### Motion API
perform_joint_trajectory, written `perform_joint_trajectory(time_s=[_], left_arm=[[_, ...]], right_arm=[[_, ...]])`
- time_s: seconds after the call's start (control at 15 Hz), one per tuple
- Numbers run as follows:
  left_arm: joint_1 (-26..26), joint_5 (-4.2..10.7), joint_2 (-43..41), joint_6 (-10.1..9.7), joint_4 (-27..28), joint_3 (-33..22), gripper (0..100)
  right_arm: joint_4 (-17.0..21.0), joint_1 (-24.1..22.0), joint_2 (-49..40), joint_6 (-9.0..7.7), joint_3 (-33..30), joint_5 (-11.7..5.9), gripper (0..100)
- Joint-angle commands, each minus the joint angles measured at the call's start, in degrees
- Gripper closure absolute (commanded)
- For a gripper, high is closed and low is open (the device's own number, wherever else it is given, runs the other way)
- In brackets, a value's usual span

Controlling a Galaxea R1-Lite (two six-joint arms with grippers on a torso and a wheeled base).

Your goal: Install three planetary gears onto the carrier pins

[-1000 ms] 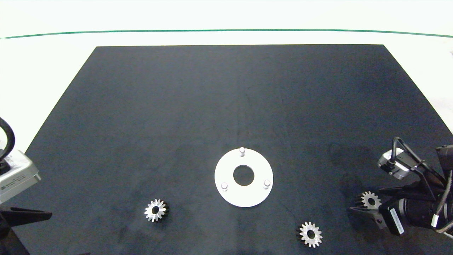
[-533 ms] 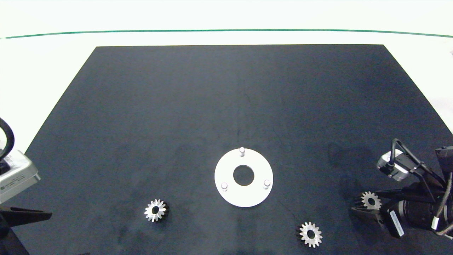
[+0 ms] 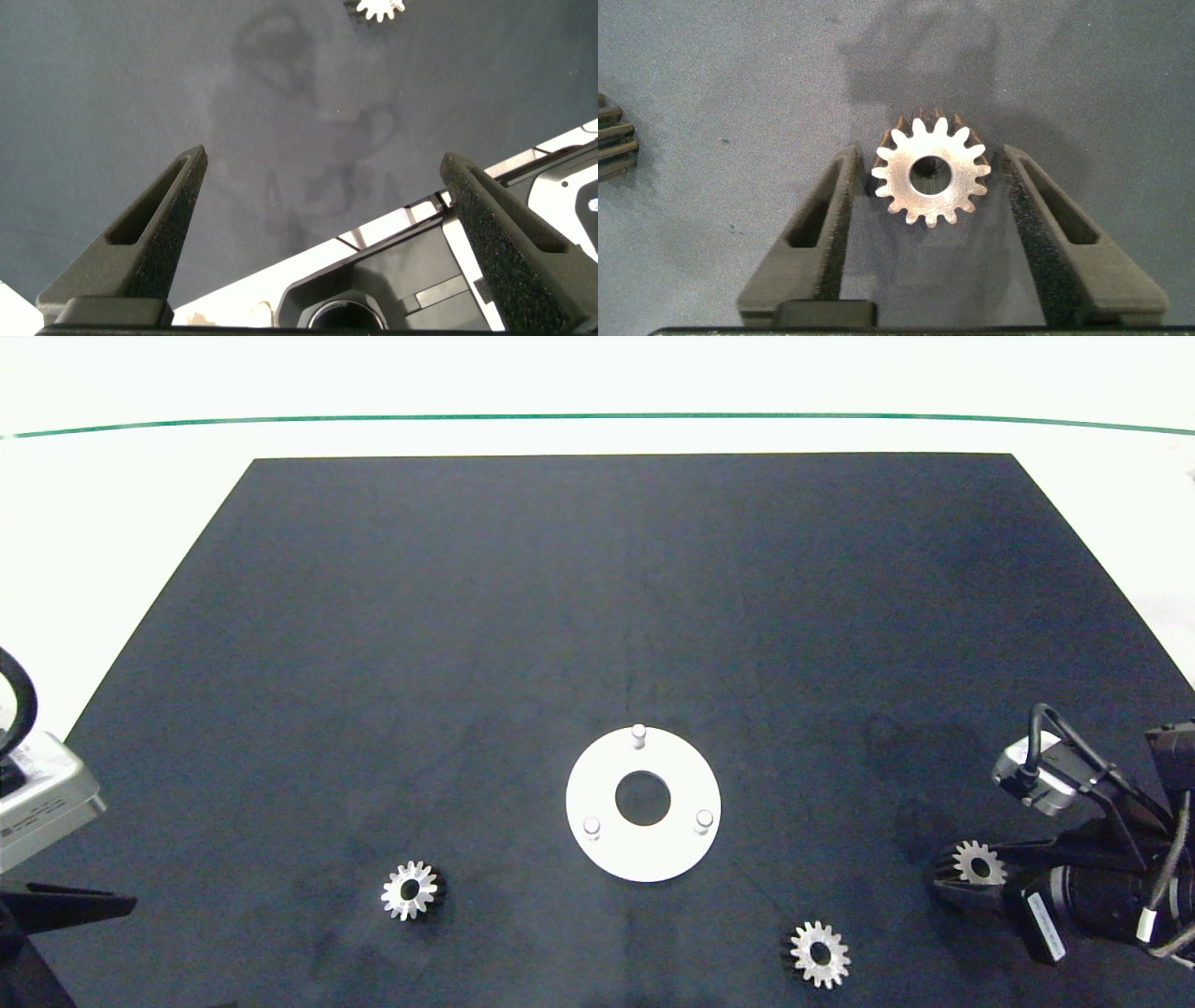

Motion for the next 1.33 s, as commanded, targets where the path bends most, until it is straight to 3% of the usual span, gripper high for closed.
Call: perform_joint_trajectory(time_s=[0.07, 1.13, 1.33], left_arm=[[0.00, -0.13, -0.09, 0.07, 0.24, 0.06, 0], [-1.06, -0.13, -0.27, -0.02, 0.24, 1.12, 0], [-1.06, -0.13, -0.27, -0.02, 0.24, 1.56, 0]], right_arm=[[-0.12, 0.01, -0.01, -0.09, -0.01, 0.02, 46], [-0.12, 0.01, -0.37, -0.09, 0.16, -0.06, 78], [0.06, -0.16, -2.48, -1.68, -0.01, -0.06, 78]])
